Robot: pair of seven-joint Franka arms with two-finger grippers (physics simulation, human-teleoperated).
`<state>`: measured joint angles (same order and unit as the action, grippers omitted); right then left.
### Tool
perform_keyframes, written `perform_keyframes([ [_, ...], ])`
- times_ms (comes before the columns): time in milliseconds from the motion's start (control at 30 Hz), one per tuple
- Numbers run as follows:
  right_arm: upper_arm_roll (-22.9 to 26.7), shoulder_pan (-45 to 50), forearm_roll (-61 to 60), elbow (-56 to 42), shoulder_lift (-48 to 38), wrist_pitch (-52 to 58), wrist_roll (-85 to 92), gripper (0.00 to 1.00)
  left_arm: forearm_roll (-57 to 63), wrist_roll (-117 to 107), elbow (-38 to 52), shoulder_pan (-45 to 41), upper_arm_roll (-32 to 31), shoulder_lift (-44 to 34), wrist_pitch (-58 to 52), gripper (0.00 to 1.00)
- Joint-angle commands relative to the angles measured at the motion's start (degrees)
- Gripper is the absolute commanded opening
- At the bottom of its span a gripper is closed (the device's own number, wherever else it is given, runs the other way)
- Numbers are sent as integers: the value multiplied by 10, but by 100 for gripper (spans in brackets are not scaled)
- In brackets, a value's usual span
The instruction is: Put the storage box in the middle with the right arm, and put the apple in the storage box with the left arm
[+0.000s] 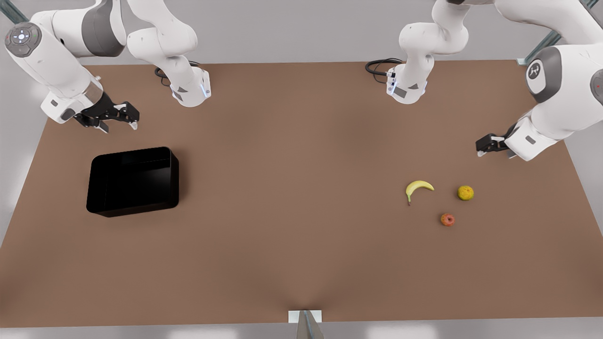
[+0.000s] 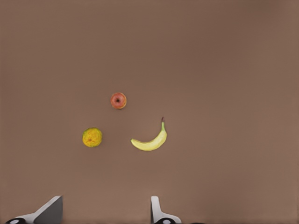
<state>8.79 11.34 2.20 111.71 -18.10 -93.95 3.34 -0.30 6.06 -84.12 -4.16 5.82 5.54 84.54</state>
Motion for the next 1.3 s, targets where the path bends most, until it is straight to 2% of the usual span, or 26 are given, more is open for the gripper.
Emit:
perform_keyframes([
  [0,0,0,0,0,0,0,0,100,-1,0,0,-2,0,0,0,100],
  [167,12,-11,-1,-2,10,-8,23,100,0,-11,19,-2,-13,14,-48,100],
  [200,62,-17,-1,-7,34,-23,98,100,-3,-35,14,-2,-12,14,-48,100],
  [267,131,-17,0,-32,70,-24,184,100,-50,-165,4,7,-10,34,-42,100],
  [333,176,-17,-1,-50,117,-26,256,100,-117,-287,-3,26,-7,61,-19,100],
  [367,194,-18,-1,-49,141,-62,319,100,-157,-381,-47,31,-3,61,34,100],
  [400,211,-26,-3,-48,160,-82,359,100,-219,-431,-68,33,26,67,52,100],
  [433,211,-62,-18,-41,182,-100,381,100,-298,-453,-111,39,58,75,84,100],
  [467,211,-79,-35,-26,194,-100,393,100,-341,-478,-139,39,70,78,104,100],
  [500,212,-91,-48,11,203,-146,393,100,-389,-524,-147,44,71,98,127,100],
  [600,211,-97,-98,-3,293,-192,392,100,-565,-537,-240,50,104,108,184,100],
  [667,211,-97,-106,-4,315,-219,392,100,-605,-539,-271,57,104,114,243,100],
  [800,210,-124,-116,-4,334,-248,417,100,-750,-532,-251,105,104,216,244,100],
  [967,210,-142,-153,-11,383,-265,452,100,-775,-531,-150,137,93,342,170,100],
  [1100,209,-143,-183,-6,417,-281,452,100,-796,-511,-150,143,92,366,114,100],
  [1267,208,-151,-212,-6,447,-323,469,100,-817,-462,-137,155,92,399,114,100],
])
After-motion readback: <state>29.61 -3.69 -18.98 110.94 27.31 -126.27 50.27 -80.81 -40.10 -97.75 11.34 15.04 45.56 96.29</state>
